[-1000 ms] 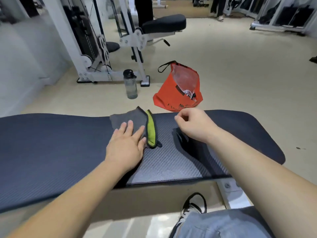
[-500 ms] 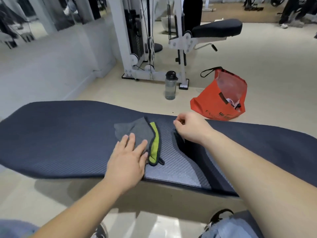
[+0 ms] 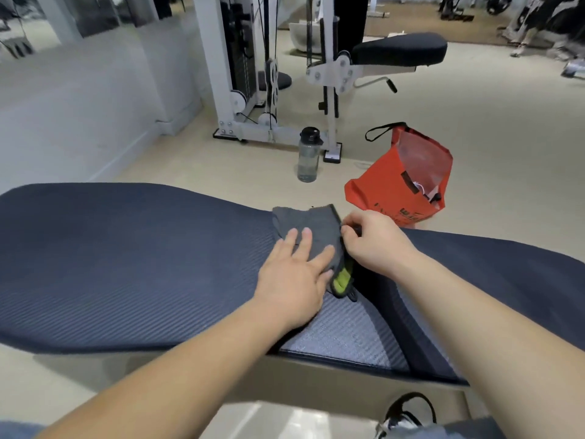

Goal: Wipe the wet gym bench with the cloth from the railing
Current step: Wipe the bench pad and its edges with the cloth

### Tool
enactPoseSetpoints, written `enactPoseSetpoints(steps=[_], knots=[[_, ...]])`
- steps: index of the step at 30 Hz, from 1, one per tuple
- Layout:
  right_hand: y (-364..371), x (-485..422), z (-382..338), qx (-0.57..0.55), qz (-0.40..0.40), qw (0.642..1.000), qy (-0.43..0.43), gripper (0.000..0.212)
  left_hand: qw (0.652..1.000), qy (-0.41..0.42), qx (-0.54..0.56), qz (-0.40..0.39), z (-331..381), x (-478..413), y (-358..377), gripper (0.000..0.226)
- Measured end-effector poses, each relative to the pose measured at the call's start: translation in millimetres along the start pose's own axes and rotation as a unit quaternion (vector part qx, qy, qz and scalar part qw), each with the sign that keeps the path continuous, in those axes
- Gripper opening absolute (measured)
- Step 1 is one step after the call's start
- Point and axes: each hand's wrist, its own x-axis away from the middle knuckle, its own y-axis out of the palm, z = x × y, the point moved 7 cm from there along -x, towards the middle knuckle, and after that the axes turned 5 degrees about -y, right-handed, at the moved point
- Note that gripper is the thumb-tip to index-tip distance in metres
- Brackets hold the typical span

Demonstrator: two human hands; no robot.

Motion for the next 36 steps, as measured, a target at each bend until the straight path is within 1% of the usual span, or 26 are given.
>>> enactPoseSetpoints(steps=[2,3,4,6,8,12,15,17,19,20,22,24,25,26,27,29,30,31,32,33,34,36], knots=[[-2.9,-4.3,0.9,0.019,0.024,0.999,0.012,0.025,0.996,0.089,0.000,-0.004,8.9,-1.2,-2.4,0.051],[-3.5,-6.0,0.0,0.026,0.034,0.999,0.019,0.026,0.994,0.108,-0.005,-0.001,0.6,-4.3,-5.8,0.050],[-3.2,-7.6,-2.2,0.030,0.040,0.998,0.023,0.027,0.994,0.107,-0.011,0.006,-14.0,-6.7,-8.8,0.049],[2.2,-11.8,-12.8,0.031,0.037,0.999,0.019,0.028,0.998,0.055,-0.017,0.017,-57.6,-5.8,-12.9,0.049],[12.9,-16.1,-31.4,0.035,0.021,0.999,0.001,0.026,0.999,-0.027,-0.019,0.019,-111.5,3.8,-15.8,0.050],[43.4,-22.1,-84.7,0.007,-0.043,0.998,-0.049,0.023,0.980,-0.191,-0.055,0.009,-212.0,53.8,-20.9,0.052],[68.5,-19.2,-129.4,0.007,-0.091,0.990,-0.104,0.019,0.955,-0.291,-0.064,0.002,-236.4,100.3,-21.8,0.048],[82.7,-15.8,-154.1,0.019,-0.107,0.984,-0.141,0.016,0.945,-0.320,-0.069,0.005,-216.3,120.3,-21.4,0.047],[93.1,-13.0,-171.9,0.030,-0.116,0.978,-0.168,0.014,0.953,-0.297,-0.062,-0.004,-178.0,131.3,-12.0,0.050],[96.8,-12.9,-177.6,0.031,-0.118,0.977,-0.173,0.014,0.964,-0.261,-0.057,-0.003,-157.9,135.3,-7.5,0.050],[100.6,-13.1,-182.9,0.026,-0.118,0.978,-0.168,0.017,0.986,-0.153,-0.050,0.028,-134.2,142.3,-6.2,0.048],[100.6,-15.5,-182.7,0.013,-0.116,0.981,-0.155,0.022,0.995,-0.066,-0.054,0.047,-148.0,144.0,-10.7,0.046],[99.7,-17.6,-180.6,0.001,-0.113,0.983,-0.147,0.023,0.996,-0.053,-0.057,0.036,-165.9,142.1,-13.7,0.047],[98.2,-19.3,-177.3,-0.011,-0.111,0.985,-0.135,0.022,0.996,-0.062,-0.064,0.031,-185.9,139.2,-19.0,0.049],[96.4,-20.9,-173.1,-0.019,-0.109,0.986,-0.123,0.021,0.993,-0.094,-0.063,0.021,-205.4,133.7,-24.9,0.050],[93.0,-25.4,-161.5,-0.021,-0.101,0.990,-0.099,0.019,0.978,-0.206,-0.045,-0.007,-234.1,117.7,-28.0,0.048],[91.4,-28.3,-154.7,-0.018,-0.092,0.992,-0.088,0.021,0.965,-0.257,-0.042,-0.021,-237.7,108.7,-28.4,0.049],[90.4,-31.5,-146.9,-0.014,-0.081,0.994,-0.076,0.023,0.955,-0.290,-0.050,-0.034,-233.2,98.9,-27.3,0.053],[89.8,-34.7,-138.8,-0.012,-0.070,0.995,-0.063,0.025,0.952,-0.298,-0.059,-0.048,-221.7,87.7,-25.4,0.056],[88.5,-37.5,-131.6,-0.014,-0.059,0.997,-0.050,0.028,0.956,-0.283,-0.062,-0.051,-206.7,74.8,-23.3,0.058],[86.4,-40.3,-125.5,-0.017,-0.045,0.998,-0.039,0.029,0.966,-0.250,-0.060,-0.042,-189.3,60.9,-21.1,0.058],[80.9,-44.7,-119.4,-0.024,-0.003,0.999,-0.036,0.030,0.989,-0.145,-0.033,-0.018,-157.1,34.4,-17.1,0.054]])
